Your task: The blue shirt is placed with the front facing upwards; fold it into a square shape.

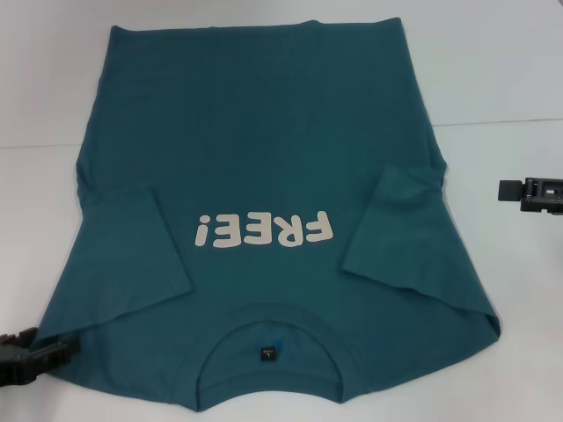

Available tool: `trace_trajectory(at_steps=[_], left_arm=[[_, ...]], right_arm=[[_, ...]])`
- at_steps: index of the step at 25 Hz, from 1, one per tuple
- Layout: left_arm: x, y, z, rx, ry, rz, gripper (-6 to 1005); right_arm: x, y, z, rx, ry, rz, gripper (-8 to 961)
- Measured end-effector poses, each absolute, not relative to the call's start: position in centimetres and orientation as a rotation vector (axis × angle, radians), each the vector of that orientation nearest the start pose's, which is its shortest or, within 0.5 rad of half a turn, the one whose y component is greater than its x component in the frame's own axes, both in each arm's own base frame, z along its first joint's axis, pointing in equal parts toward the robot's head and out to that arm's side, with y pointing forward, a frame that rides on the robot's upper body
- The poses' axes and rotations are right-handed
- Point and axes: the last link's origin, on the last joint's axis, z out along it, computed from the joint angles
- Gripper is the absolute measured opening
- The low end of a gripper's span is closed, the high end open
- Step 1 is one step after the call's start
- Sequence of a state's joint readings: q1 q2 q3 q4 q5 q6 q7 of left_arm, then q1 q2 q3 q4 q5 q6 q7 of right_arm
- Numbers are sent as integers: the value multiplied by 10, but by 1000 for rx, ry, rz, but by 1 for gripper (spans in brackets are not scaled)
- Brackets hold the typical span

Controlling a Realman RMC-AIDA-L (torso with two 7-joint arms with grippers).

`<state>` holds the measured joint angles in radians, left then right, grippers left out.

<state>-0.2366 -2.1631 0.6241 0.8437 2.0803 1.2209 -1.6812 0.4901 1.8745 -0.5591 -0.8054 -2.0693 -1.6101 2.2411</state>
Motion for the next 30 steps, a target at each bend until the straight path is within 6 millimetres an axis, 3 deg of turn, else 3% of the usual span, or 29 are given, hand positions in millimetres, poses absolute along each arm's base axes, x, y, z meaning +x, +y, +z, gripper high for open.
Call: trace_trajectory(at_steps=[18,24,26,30], left_arm=[[-367,273,11,-2158,-1270,-458,453],[-364,276,13,-2150,-1268,-489,211],[-364,276,13,-2149,-1266,-497,36],[-363,276,14,-2154,-1264,-501,34]], right_arm=[[302,346,123,-2247,1559,691,879],[302,346,121,-2247,1563,694,878],[302,346,121,-2247,1564,695,877],[302,346,120,-2248,1565,696,876]])
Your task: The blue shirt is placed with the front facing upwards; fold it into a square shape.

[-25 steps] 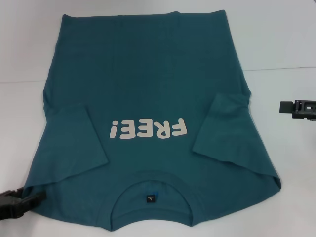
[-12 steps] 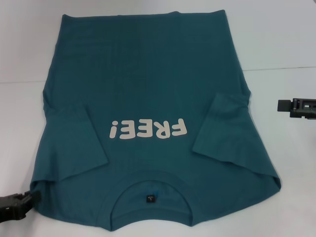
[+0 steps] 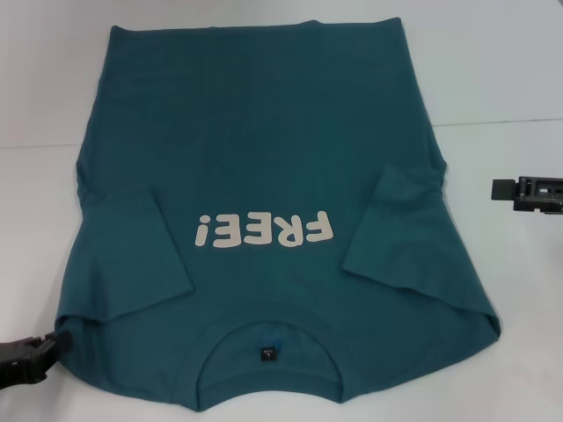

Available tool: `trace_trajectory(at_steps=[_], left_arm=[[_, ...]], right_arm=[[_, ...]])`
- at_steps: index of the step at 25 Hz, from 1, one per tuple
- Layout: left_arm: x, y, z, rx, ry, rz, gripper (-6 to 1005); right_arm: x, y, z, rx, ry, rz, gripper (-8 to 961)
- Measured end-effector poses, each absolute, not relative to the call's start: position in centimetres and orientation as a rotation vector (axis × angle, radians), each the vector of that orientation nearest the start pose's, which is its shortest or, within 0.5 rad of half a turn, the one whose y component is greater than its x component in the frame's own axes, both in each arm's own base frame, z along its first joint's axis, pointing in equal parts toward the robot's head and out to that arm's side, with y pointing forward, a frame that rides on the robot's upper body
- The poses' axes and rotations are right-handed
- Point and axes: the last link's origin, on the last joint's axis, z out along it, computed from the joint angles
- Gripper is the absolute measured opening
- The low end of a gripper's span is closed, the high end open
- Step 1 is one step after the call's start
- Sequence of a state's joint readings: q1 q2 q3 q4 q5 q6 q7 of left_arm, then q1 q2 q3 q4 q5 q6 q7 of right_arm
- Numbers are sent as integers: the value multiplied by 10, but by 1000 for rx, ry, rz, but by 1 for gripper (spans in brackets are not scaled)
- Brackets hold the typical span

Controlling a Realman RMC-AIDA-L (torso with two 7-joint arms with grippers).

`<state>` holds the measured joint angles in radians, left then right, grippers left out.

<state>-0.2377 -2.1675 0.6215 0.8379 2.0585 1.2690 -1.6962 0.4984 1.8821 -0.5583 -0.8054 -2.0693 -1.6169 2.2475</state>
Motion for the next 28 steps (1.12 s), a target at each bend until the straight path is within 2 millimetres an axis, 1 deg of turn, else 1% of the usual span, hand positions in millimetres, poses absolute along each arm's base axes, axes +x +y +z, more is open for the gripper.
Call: trace_trajectory(at_steps=[8,13,15,20,28], left_arm=[[-357,275,19,-2158,-1259,-581,33],[-354,274,20,-2170,-1256,-601,33],[-354,274,20,-2172,-1255,-603,33],[-353,274,18,-2176,-1261,-611,33],[-351,275,18,-2164,-1262,-638,32]], right_arm=[[301,342,124,-2251,1583,725,874],[303,340,133,-2246,1629,696,873],[304,338,137,-2249,1654,658,873],[309,338,144,-2237,1710,471,872],[307,339,143,-2225,1807,306,870]])
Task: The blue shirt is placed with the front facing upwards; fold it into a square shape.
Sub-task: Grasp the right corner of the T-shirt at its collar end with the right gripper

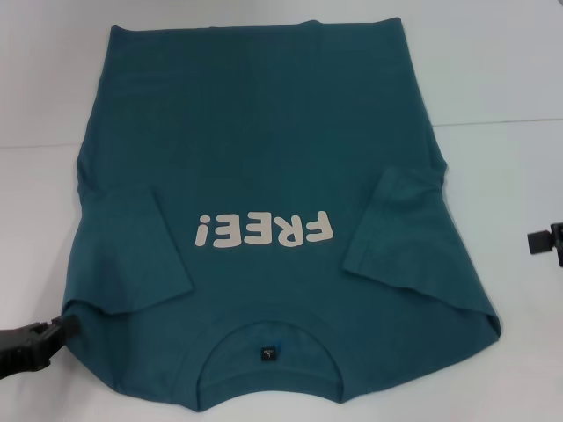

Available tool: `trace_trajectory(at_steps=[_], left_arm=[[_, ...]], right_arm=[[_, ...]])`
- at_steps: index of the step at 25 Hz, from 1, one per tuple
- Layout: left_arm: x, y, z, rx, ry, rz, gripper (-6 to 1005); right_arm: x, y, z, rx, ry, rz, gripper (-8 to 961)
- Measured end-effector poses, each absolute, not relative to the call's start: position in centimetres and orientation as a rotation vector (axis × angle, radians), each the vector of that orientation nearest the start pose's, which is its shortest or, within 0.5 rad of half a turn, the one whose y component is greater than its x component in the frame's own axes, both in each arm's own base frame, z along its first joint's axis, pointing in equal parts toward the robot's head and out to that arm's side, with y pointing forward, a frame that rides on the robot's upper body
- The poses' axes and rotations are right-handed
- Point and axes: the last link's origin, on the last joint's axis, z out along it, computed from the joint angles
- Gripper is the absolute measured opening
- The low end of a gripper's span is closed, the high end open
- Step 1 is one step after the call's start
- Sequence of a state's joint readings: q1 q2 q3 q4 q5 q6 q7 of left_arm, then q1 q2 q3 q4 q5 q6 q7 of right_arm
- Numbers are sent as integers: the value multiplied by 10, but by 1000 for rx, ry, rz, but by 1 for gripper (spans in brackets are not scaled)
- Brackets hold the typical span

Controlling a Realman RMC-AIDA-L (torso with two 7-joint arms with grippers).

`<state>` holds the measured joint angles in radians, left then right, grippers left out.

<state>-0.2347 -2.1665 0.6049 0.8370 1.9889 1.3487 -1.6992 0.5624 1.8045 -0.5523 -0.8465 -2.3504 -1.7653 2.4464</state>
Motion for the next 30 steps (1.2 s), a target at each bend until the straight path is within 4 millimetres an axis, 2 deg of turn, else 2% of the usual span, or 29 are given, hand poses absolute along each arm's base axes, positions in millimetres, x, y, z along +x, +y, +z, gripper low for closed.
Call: trace_trajectory(at_steps=[9,19,30], left_arm=[[-344,288,18,-2173,-1226,-643,32],[-341,292,17,-2176,-1214,-645,32],[-341,291,16,-2183,-1217,-651,33]], right_arm=[[315,341,136,-2180,1824,256,868],[323,333,132,-2156,1853,264,866],[322,332,129,-2161,1854,276,864]])
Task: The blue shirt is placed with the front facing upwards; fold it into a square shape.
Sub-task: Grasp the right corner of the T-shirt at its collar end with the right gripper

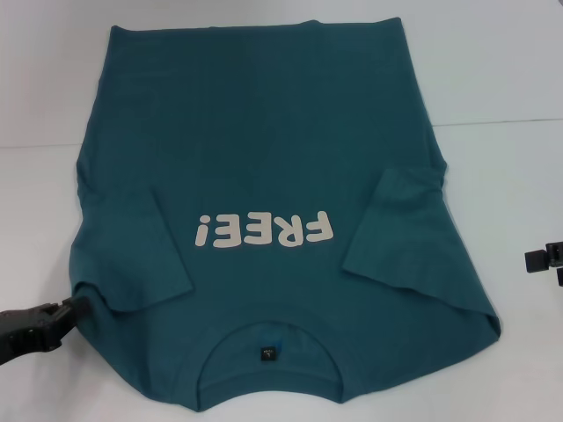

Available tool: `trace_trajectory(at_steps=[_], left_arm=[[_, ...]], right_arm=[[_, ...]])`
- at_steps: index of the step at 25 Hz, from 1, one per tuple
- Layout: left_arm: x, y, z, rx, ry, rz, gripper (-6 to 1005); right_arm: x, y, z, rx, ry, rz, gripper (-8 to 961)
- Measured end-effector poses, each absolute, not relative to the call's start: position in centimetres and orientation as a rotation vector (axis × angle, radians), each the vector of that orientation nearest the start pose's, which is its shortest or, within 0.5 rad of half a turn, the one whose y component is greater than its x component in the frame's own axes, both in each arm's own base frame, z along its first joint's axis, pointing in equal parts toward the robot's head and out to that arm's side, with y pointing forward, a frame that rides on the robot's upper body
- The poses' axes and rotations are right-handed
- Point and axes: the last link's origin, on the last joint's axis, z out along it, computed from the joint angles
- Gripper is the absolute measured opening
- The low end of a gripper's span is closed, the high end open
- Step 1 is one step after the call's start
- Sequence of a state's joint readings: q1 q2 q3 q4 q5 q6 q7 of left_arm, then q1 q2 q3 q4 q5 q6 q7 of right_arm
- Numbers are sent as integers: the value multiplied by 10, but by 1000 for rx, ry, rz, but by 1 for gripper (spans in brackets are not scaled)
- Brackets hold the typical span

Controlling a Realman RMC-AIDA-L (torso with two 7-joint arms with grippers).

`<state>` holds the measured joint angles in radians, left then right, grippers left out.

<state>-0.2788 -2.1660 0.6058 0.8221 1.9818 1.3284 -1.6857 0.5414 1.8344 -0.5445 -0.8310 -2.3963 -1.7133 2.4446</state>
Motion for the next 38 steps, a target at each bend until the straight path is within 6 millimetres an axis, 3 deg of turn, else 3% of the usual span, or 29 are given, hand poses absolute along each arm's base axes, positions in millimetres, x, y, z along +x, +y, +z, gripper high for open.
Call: trace_trajectory(at_steps=[38], left_arm=[[-334,292,16,-2218,-1202,-673,33]], right_arm=[[323,342,124,-2122,1835,294,855]])
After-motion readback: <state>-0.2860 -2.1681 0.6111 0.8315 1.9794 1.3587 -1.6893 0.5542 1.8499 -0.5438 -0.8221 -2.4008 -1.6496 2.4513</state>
